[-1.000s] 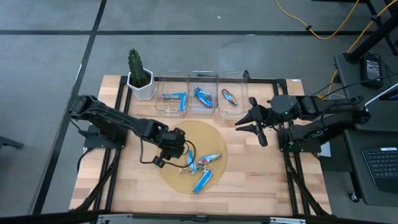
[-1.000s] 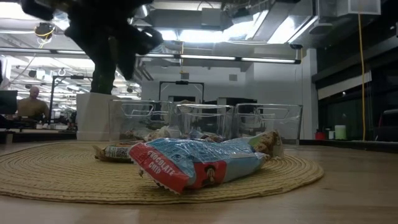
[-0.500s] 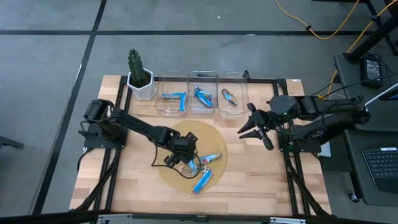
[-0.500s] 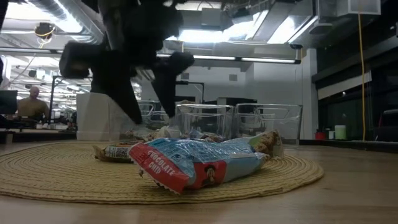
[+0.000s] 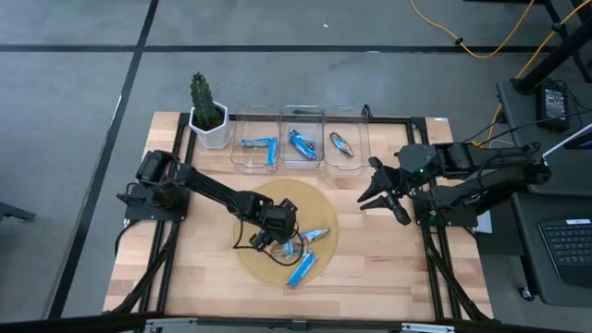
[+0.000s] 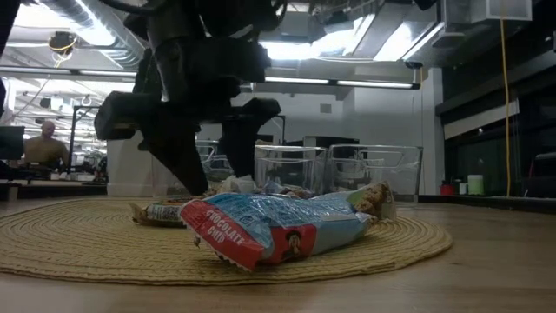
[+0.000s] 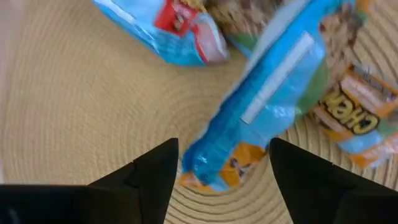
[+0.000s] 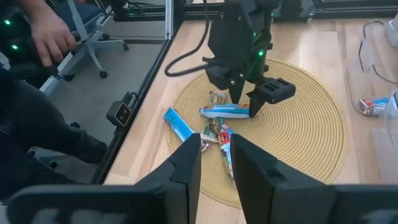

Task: Pick and place Granola Bars by type
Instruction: Put the orange granola bar into the right transparent bin

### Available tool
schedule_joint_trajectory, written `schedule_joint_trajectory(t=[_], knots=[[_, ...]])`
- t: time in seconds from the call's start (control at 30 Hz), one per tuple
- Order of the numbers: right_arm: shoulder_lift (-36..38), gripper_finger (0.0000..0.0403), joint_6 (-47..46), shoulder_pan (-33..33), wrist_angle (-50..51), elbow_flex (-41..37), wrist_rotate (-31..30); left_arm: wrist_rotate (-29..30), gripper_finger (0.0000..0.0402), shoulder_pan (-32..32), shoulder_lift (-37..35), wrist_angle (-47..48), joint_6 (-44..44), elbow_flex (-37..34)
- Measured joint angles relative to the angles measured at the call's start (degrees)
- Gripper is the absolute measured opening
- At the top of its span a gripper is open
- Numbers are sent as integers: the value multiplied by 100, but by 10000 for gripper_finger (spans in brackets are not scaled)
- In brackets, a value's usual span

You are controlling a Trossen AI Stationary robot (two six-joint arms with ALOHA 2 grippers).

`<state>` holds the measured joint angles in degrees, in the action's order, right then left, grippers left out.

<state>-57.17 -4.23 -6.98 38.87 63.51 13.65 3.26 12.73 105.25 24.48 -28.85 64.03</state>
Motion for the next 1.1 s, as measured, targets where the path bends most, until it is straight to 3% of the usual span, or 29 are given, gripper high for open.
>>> schedule_joint_trajectory(t=[0.27,0.57,0.77,0.97,1.1], knots=[[0,89,0,0,7,0,2,-36,220,-8,116,-75,229,-4],[0,89,17,0,11,0,4,61,106,-8,11,12,577,-4],[0,89,33,0,46,0,4,495,15,-29,-658,708,766,465],[0,89,44,0,50,0,1,522,10,-190,-1638,528,1717,1053],[0,89,177,0,44,0,-28,78,3,-377,-2278,-30,2461,1134]])
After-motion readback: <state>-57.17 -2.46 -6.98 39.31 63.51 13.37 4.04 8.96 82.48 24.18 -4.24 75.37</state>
